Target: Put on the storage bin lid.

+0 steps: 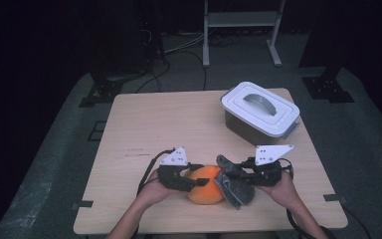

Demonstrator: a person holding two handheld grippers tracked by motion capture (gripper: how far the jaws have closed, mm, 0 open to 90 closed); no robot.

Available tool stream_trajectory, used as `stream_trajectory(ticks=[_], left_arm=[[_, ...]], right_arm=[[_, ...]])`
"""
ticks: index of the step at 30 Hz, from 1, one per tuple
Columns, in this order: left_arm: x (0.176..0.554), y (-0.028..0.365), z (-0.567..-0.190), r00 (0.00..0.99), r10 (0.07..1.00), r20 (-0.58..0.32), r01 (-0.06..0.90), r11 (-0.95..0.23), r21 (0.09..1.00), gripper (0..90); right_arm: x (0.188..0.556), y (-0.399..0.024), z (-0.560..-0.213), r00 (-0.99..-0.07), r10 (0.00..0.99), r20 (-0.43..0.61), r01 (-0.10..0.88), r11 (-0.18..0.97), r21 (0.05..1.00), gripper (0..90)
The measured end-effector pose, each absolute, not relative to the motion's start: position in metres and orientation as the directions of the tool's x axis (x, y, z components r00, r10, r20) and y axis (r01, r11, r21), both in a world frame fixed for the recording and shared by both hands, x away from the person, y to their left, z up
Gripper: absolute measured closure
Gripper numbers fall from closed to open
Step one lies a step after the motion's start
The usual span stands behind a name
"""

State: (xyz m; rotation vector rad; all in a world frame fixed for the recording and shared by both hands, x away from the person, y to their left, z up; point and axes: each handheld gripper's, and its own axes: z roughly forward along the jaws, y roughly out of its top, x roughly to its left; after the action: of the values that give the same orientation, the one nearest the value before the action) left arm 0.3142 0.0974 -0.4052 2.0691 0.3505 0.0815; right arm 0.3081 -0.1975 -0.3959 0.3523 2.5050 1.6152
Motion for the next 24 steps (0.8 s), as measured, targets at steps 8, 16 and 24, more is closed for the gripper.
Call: stream_trajectory(ticks=[8, 16, 24], left_arm=[[0.313, 0.094, -0.406, 0.963, 0.265, -0.055, 0.179, -0.470, 0.865, 34.8], [0.321, 0.105, -0.414, 0.960, 0.262, -0.095, 0.212, -0.463, 0.861, 20.0], [0.323, 0.105, -0.419, 0.952, 0.283, -0.117, 0.236, -0.434, 0.869, 46.2]], right_arm=[[0.309, -0.192, -0.403, -0.968, 0.251, 0.004, 0.112, 0.420, 0.901, 73.0], [0.313, -0.204, -0.409, -0.968, 0.249, 0.024, 0.134, 0.436, 0.890, 73.0], [0.316, -0.212, -0.402, -0.959, 0.281, 0.026, 0.150, 0.431, 0.890, 73.2]])
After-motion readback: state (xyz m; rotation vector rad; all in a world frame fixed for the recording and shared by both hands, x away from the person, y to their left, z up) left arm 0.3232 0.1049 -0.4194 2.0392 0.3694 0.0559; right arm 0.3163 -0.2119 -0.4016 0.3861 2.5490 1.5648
